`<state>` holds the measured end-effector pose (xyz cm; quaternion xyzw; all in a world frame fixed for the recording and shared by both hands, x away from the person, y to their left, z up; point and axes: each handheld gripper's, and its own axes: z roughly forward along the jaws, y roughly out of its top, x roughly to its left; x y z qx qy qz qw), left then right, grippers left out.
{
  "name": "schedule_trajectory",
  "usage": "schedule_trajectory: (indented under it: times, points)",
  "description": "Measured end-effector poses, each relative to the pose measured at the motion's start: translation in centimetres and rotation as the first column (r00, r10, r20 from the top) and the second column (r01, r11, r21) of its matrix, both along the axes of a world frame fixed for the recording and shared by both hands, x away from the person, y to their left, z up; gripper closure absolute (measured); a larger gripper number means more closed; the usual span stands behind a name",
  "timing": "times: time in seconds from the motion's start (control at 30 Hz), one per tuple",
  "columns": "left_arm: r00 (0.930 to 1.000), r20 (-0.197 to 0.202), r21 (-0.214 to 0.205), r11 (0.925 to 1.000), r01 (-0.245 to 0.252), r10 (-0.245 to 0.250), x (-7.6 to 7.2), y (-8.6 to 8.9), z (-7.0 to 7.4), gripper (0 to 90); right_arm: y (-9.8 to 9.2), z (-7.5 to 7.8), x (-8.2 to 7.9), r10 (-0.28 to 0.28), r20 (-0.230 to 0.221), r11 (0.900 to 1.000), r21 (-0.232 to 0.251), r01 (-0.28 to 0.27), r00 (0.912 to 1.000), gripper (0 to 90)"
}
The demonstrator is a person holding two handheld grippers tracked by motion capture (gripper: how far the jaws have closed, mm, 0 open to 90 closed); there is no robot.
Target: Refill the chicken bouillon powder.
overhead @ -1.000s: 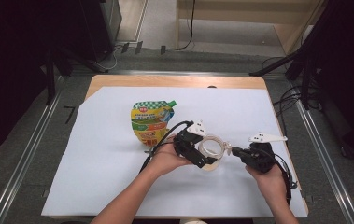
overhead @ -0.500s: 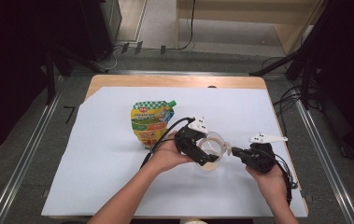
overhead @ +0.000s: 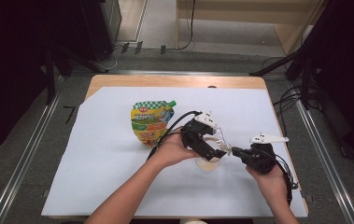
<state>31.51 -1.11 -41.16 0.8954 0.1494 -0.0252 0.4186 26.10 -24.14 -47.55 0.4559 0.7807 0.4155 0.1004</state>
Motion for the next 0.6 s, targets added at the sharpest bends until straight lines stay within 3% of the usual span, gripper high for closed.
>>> schedule_trajectory:
  times: [0.4,0.53,0.6]
  points:
    - [0.999,-0.044,-0.008,0.9999,0.009,-0.009,0.7,-1.7,0.5,15.1,0.0,0.0,0.0,-0.004,0.0,1.0,0.006,0.004,1.0,90.0]
    - [0.9961,-0.088,-0.015,0.9998,-0.01,0.009,0.9,-2.3,0.4,15.5,0.0,0.0,-0.1,-0.004,0.004,1.0,0.007,0.004,1.0,90.0]
    - [0.997,-0.077,-0.002,1.0,0.002,-0.002,0.9,-2.7,0.5,15.5,0.0,0.0,0.0,-0.006,0.008,1.0,0.006,0.006,1.0,90.0]
